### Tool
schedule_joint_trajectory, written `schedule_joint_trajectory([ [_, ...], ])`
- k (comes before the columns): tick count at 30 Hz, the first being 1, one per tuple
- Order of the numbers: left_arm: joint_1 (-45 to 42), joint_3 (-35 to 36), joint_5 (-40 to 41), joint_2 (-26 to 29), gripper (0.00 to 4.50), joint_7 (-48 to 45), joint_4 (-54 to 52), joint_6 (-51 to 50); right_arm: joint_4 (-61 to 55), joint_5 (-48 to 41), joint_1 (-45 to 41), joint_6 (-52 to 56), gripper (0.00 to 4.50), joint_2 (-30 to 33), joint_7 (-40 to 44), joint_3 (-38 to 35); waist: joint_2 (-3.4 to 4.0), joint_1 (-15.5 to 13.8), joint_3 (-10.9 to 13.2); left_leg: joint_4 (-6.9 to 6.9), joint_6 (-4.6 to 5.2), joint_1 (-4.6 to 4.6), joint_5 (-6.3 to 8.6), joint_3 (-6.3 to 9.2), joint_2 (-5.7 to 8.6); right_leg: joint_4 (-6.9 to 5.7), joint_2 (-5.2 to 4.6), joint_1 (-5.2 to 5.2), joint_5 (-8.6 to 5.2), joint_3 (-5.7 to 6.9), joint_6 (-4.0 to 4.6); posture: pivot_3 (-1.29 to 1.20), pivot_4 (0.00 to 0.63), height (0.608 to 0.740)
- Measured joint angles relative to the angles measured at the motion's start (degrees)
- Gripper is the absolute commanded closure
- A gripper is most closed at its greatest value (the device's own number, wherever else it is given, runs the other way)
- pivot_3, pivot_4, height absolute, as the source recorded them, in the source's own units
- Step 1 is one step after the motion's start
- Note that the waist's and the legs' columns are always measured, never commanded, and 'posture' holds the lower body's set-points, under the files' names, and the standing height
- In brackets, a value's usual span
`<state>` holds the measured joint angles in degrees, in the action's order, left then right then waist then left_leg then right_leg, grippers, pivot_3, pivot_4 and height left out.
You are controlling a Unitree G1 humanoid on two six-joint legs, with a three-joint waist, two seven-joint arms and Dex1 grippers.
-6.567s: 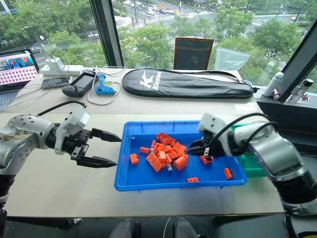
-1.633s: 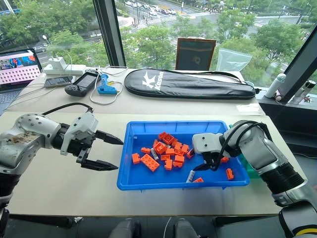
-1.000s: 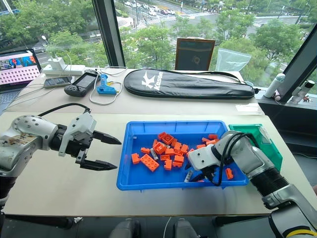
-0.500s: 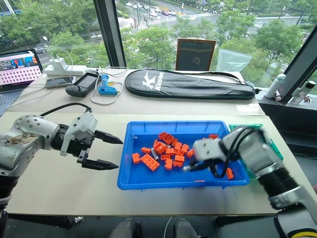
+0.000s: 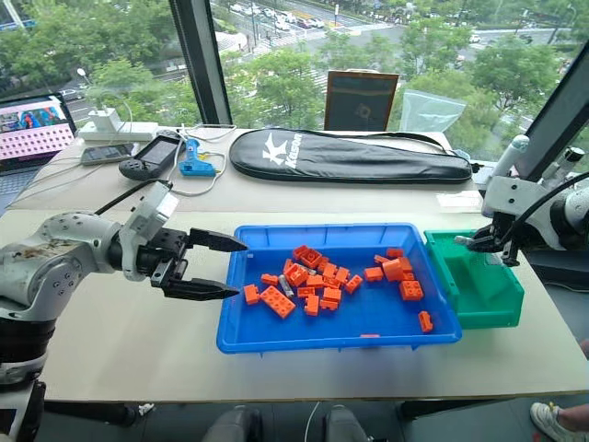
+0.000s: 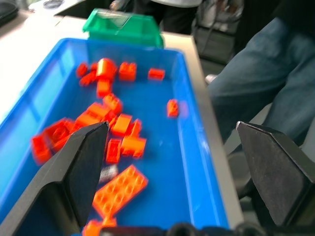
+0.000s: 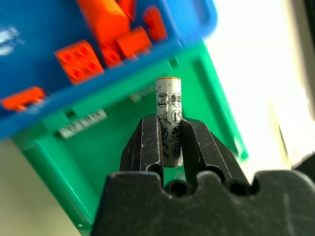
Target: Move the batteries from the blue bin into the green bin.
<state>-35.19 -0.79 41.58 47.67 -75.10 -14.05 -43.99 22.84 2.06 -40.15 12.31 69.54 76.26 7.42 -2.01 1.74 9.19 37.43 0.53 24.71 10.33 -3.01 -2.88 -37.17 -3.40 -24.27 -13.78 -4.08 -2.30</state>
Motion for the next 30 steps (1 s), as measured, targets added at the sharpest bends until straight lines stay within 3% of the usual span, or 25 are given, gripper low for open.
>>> schedule_joint_trajectory([
  [11,0.04,0.34,0.54,0.20,0.00,1.58,-0.13,-0.13,-5.62,7.26,4.79,3.01,4.26,0.53,-5.22,1.28,0.20,0.34,0.12,0.00,0.00,0.03,0.00,0.00,0.04,0.02,-0.03,0.00,-0.01,-0.02,-0.04,0.00,0.150,0.733],
  [12,0.04,0.34,0.54,0.20,0.00,1.85,-0.14,-0.13,-6.12,7.93,5.05,3.23,3.26,0.52,-5.79,1.27,0.21,0.35,0.12,0.01,0.00,0.03,0.00,0.00,0.04,0.02,-0.03,0.00,-0.01,-0.02,-0.04,0.00,0.150,0.733],
  [14,0.04,0.30,0.45,0.20,0.00,1.92,-0.20,-0.09,-7.37,8.05,5.80,4.26,2.76,0.38,-6.33,1.25,0.21,0.36,0.12,0.00,0.00,0.03,0.00,0.01,0.04,0.02,-0.02,0.01,-0.01,-0.01,-0.04,0.00,0.150,0.733],
  [18,0.10,-0.12,-0.27,0.33,0.00,1.92,-0.32,0.02,-9.25,7.91,7.56,6.21,1.23,-0.92,-6.38,1.25,0.24,0.42,0.14,0.00,0.00,0.03,0.00,-0.01,0.04,0.02,-0.02,0.01,-0.01,-0.03,-0.04,0.00,0.150,0.733],
  [22,0.59,-0.37,-1.33,1.34,0.00,1.78,-0.46,0.25,-12.25,7.82,7.52,8.84,0.02,-0.93,-6.28,1.05,0.28,0.50,0.17,0.00,0.00,0.03,0.00,0.00,0.04,0.02,-0.01,-0.01,-0.01,-0.03,-0.04,0.00,0.150,0.733],
  [25,2.39,-0.88,-3.24,2.79,0.00,1.04,-0.88,1.46,-19.43,4.89,6.49,15.58,0.02,-2.63,-5.63,-0.21,0.32,0.78,0.19,-0.02,0.00,0.02,0.00,0.02,0.00,0.01,0.02,-0.01,-0.01,-0.03,-0.04,0.00,0.150,0.733],
  [30,2.38,-2.97,-6.43,4.16,0.00,0.21,-0.63,3.18,-35.38,-5.55,-0.33,31.41,0.02,-13.59,-6.37,-2.00,0.30,0.73,0.23,-0.02,-0.02,-0.01,-0.01,0.20,-0.06,-0.05,0.13,0.01,-0.01,0.08,-0.07,0.00,0.150,0.733],
])
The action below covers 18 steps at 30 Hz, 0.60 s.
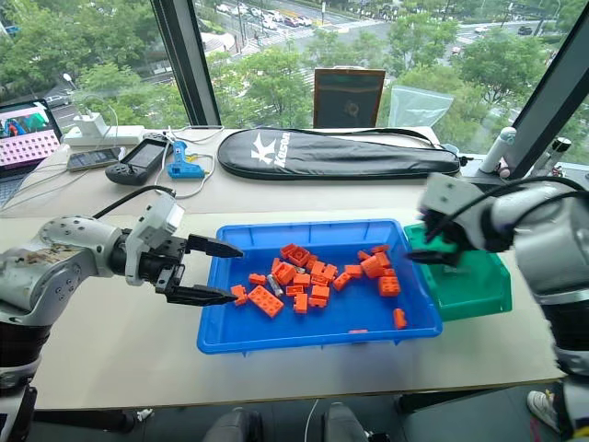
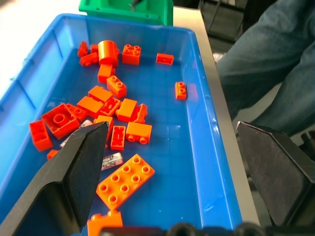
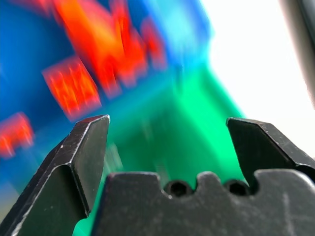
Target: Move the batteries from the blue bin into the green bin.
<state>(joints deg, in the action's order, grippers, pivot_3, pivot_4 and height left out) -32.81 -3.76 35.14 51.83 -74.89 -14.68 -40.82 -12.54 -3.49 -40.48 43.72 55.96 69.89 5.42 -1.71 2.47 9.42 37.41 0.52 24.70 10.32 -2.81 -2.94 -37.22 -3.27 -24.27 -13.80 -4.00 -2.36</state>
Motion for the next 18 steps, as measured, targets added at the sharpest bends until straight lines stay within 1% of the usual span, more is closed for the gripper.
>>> schedule_joint_trajectory([
  [1,0.00,-0.04,-0.59,0.44,0.00,-0.08,0.33,0.48,-1.21,-0.90,-0.17,1.46,0.02,-1.27,-0.29,0.05,-0.01,-0.28,0.00,0.00,0.00,0.03,0.00,0.00,0.01,0.02,-0.01,0.01,0.00,0.01,0.00,0.00,0.150,0.733],
  [2,0.03,-0.06,-1.51,1.36,0.00,-0.29,0.83,0.91,-2.34,-2.10,-0.44,3.11,0.02,-3.99,-1.53,0.21,-0.02,-0.52,0.01,0.01,0.00,0.04,0.00,-0.04,0.02,0.06,-0.04,0.01,0.00,0.01,0.01,0.00,0.150,0.733],
  [4,-0.02,-0.06,-2.45,2.28,0.00,-0.65,1.34,1.24,-3.97,-3.35,-0.36,4.30,0.02,-7.94,-3.73,2.13,-0.02,-0.92,0.01,0.04,0.00,0.18,0.00,-0.08,0.11,0.09,-0.14,-0.06,0.02,-0.01,0.02,0.00,0.150,0.733],
  [7,-0.02,0.02,-2.68,2.98,0.00,-1.13,1.41,1.26,-3.26,-3.30,-0.95,4.04,0.02,-9.75,-6.57,4.13,-0.02,-1.73,0.03,0.23,0.01,0.51,0.01,-0.08,0.11,0.10,-0.15,-0.26,0.05,0.01,0.02,0.00,0.150,0.733],
  [11,-0.02,0.73,-2.67,4.46,0.00,-1.22,1.39,0.95,-2.53,-3.45,-2.22,2.17,0.02,-11.98,-8.85,4.73,-0.03,-1.77,0.03,0.28,0.03,0.55,0.02,-0.07,0.09,0.09,-0.14,-0.27,0.06,0.03,0.01,0.00,0.150,0.733],
  [14,0.04,1.16,-2.66,4.74,0.00,-1.04,1.38,0.89,-1.47,-3.48,-2.22,0.41,0.02,-12.70,-9.03,5.78,-0.03,-1.73,0.03,0.31,0.03,0.55,0.02,-0.06,0.08,0.07,-0.12,-0.26,0.07,0.04,0.01,0.00,0.150,0.733],
  [18,1.41,2.76,-2.76,5.94,0.00,-0.80,1.40,0.95,-1.39,-3.56,-2.20,-2.45,0.02,-14.82,-8.60,9.39,-0.03,-1.37,0.03,0.31,0.03,0.54,0.02,-0.05,0.02,0.03,-0.06,-0.27,0.07,0.04,0.01,0.00,0.150,0.733],
])
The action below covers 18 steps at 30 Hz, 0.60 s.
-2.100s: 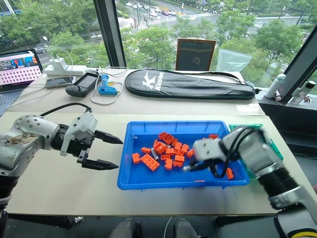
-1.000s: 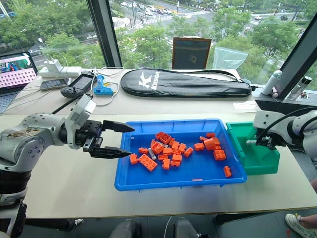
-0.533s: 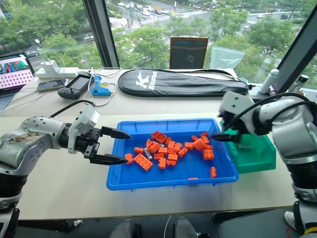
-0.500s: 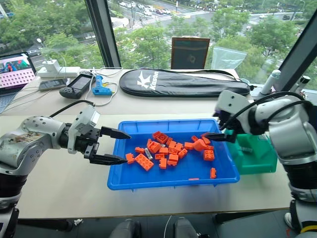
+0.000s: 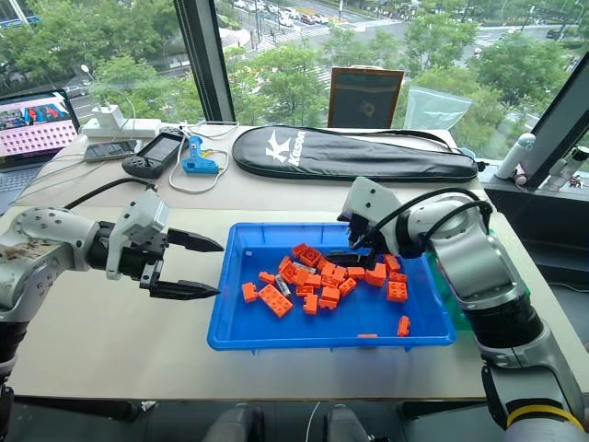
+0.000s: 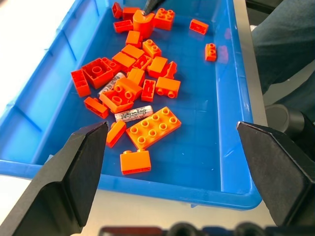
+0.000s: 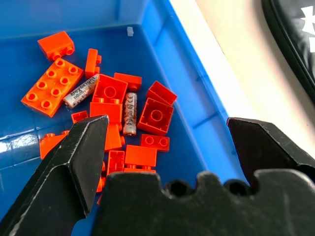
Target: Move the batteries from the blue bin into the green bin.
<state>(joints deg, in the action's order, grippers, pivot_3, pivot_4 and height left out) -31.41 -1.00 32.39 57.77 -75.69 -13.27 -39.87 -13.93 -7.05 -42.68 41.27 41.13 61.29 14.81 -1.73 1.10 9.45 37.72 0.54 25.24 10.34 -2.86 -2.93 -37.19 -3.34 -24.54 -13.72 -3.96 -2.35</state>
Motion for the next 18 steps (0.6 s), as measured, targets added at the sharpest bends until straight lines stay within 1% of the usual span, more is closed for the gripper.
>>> schedule_joint_trajectory([
  [4,1.87,1.77,-0.77,1.96,0.00,0.09,0.28,0.42,-0.01,-1.01,0.09,-0.79,0.02,-1.83,0.75,2.38,0.00,-0.06,0.00,0.00,0.00,0.00,0.00,0.00,0.00,0.00,0.00,0.00,0.00,0.01,0.00,0.00,0.150,0.733],
  [6,3.25,2.50,-0.78,2.78,0.00,0.17,0.25,0.61,0.01,-1.57,0.14,0.35,0.02,-4.05,0.60,3.11,0.00,-0.05,0.00,0.00,0.00,0.00,0.00,0.00,0.00,-0.01,0.00,0.00,0.00,0.01,0.01,0.00,0.150,0.733],
  [8,4.36,3.25,-0.75,2.86,0.00,0.47,-0.10,0.74,0.26,-2.44,0.21,1.49,0.02,-6.50,0.19,4.65,0.00,-0.11,0.00,0.01,0.00,0.00,0.00,0.01,-0.01,-0.02,0.00,0.00,0.01,0.02,0.02,0.00,0.150,0.733],
  [12,5.83,4.41,-0.69,3.05,0.00,1.23,-1.59,0.74,2.84,-2.53,0.22,1.66,0.02,-9.46,-0.77,7.39,-0.01,-0.30,0.02,0.02,0.00,0.01,0.00,-0.01,0.00,-0.01,-0.02,0.01,0.01,0.02,0.02,0.00,0.150,0.733],
  [18,6.82,4.94,-0.65,3.19,0.00,2.11,-2.65,0.71,6.68,-1.03,-0.38,0.43,0.02,-11.56,-1.24,10.68,-0.01,-0.29,0.02,0.03,0.00,0.00,0.00,0.00,0.00,-0.01,-0.01,0.01,0.02,0.02,0.03,0.00,0.150,0.733],
])
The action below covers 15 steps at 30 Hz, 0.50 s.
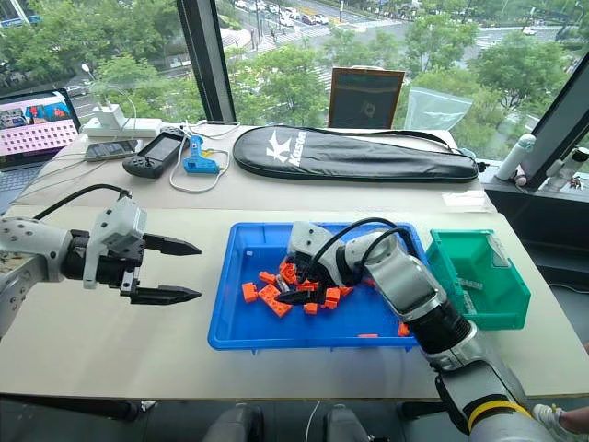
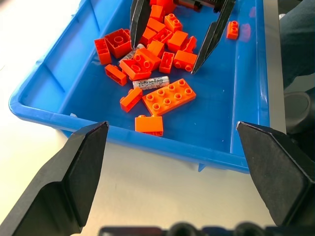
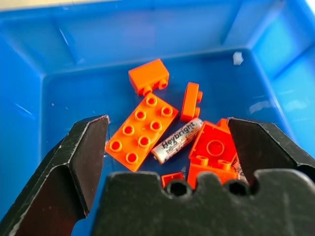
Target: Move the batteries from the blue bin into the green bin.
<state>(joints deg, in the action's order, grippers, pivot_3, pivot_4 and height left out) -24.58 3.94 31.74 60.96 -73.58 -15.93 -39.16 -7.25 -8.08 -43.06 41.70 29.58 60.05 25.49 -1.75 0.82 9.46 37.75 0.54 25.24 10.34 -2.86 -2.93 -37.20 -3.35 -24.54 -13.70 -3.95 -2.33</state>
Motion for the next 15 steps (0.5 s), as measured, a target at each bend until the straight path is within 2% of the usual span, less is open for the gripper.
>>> schedule_joint_trajectory([
  [5,0.70,0.29,-0.01,0.12,0.00,0.33,-0.88,0.01,0.74,0.05,-0.27,0.21,0.02,-1.67,0.03,2.36,0.00,0.04,0.00,0.00,0.00,0.00,0.00,0.01,-0.01,-0.01,0.01,0.00,0.00,0.00,0.00,0.00,0.150,0.733],
  [7,1.00,0.38,-0.01,0.15,0.00,0.36,-0.90,0.01,0.74,0.06,-0.27,0.50,0.54,-1.69,0.05,3.09,0.00,0.03,0.00,0.00,0.00,0.00,0.00,0.01,-0.01,-0.01,0.01,0.00,0.00,0.01,0.00,0.00,0.150,0.733],
  [15,1.35,0.39,-0.03,0.16,0.00,0.40,-1.03,0.12,2.16,1.10,-0.27,1.68,0.54,-3.51,-0.26,6.44,0.00,0.07,0.00,0.00,0.00,0.00,0.00,0.00,-0.01,-0.01,0.01,-0.01,0.00,0.01,0.01,0.00,0.150,0.733],
])
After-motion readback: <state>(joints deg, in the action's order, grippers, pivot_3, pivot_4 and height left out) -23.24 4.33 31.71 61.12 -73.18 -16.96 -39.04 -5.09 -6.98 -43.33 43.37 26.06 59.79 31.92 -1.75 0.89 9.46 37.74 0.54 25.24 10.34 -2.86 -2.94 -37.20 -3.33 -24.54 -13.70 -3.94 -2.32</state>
